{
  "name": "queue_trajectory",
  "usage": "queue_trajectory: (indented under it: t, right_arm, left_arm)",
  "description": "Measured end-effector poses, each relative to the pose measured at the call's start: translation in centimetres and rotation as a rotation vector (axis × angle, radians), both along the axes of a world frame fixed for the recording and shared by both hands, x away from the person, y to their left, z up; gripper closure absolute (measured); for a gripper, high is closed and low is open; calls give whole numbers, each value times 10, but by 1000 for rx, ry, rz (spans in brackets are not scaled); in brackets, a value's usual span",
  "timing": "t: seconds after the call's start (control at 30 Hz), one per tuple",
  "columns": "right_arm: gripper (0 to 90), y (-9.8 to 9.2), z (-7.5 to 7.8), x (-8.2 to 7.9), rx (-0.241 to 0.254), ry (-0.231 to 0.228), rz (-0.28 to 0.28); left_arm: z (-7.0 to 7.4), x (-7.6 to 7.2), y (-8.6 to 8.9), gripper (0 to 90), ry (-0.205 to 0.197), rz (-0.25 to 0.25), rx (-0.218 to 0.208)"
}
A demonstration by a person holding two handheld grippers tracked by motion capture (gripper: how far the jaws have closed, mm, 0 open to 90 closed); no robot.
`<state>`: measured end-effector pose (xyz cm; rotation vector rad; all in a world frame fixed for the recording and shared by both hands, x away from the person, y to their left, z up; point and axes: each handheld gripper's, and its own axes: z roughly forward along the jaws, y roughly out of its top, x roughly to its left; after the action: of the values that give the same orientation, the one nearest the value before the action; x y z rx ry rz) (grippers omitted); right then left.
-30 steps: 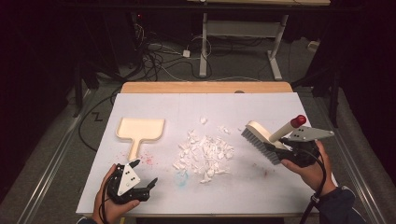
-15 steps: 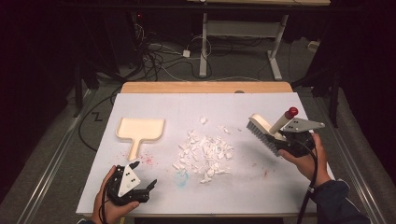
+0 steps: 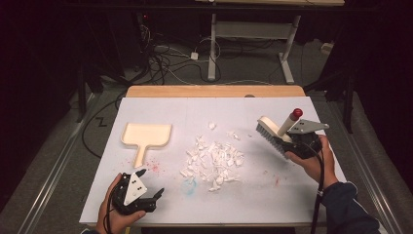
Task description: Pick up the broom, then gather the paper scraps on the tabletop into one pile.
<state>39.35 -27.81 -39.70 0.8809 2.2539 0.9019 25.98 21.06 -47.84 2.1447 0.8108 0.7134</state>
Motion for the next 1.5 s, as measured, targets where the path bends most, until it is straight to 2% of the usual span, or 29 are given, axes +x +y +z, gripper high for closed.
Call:
queue_trajectory:
  t: [0.1,0.3,0.5,0.77,1.0,1.1,1.2,1.37,1.4,1.5]
  right_arm:
    - [680,6,-2,7,-31,-7,-7]
    - [680,24,-5,28,-126,-18,-28]
    - [680,45,-20,53,-205,-4,-50]
    - [680,82,-32,61,-265,-29,-7]
    - [680,97,-37,62,-251,-22,11]
    - [679,104,-38,59,-221,-12,45]
    - [678,110,-38,50,-199,-6,98]
    - [677,113,-36,28,-165,19,223]
    - [678,113,-35,23,-172,21,239]
    - [680,111,-28,12,-152,17,284]
  left_arm:
    - [0,1,-1,161,3,-3,1]
    - [0,2,-1,161,4,-10,1]
    - [-1,2,-1,161,7,-17,2]
    - [-1,2,0,161,12,-21,3]
    - [-1,2,-1,162,17,-27,7]
    - [-2,2,-2,162,17,-30,14]
    - [-1,2,-2,162,17,-28,5]
    - [-3,3,-2,162,27,-31,11]
    - [-3,3,-1,162,26,-30,11]
    - [-2,1,-1,161,20,-28,5]
